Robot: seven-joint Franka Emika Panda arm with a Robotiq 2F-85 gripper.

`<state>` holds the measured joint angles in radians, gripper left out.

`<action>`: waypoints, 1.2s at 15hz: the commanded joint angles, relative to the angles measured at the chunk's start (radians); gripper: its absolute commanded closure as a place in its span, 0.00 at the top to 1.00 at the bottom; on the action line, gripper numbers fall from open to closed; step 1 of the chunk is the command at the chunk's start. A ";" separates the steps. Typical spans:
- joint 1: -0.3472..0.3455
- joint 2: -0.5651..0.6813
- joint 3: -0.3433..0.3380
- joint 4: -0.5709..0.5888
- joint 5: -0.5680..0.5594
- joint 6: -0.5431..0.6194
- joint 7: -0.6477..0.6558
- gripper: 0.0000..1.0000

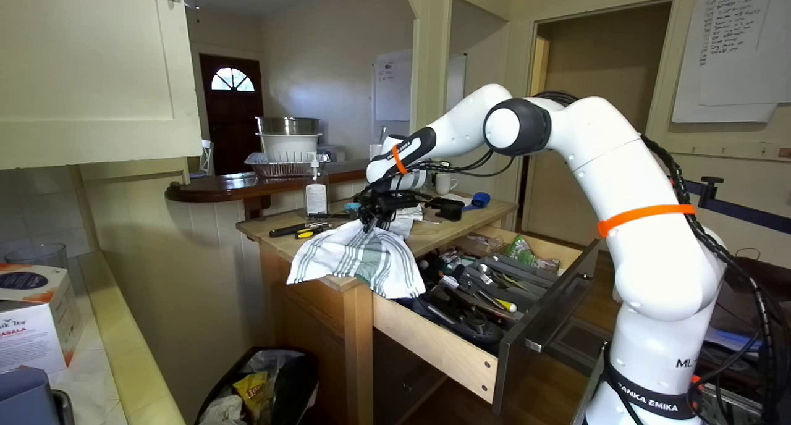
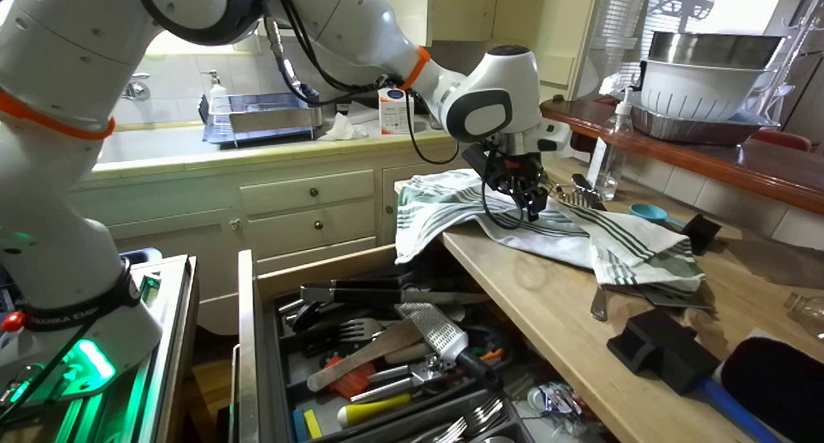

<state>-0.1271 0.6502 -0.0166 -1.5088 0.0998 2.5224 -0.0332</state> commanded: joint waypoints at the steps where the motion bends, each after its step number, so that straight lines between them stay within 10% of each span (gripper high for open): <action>1: 0.016 -0.018 -0.019 -0.035 -0.005 -0.004 0.050 0.19; 4: 0.013 -0.040 -0.031 -0.059 -0.003 0.004 0.070 0.00; 18: -0.051 -0.267 -0.197 -0.377 0.030 0.208 0.285 0.01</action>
<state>-0.1649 0.4601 -0.1729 -1.7626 0.1165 2.6700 0.1859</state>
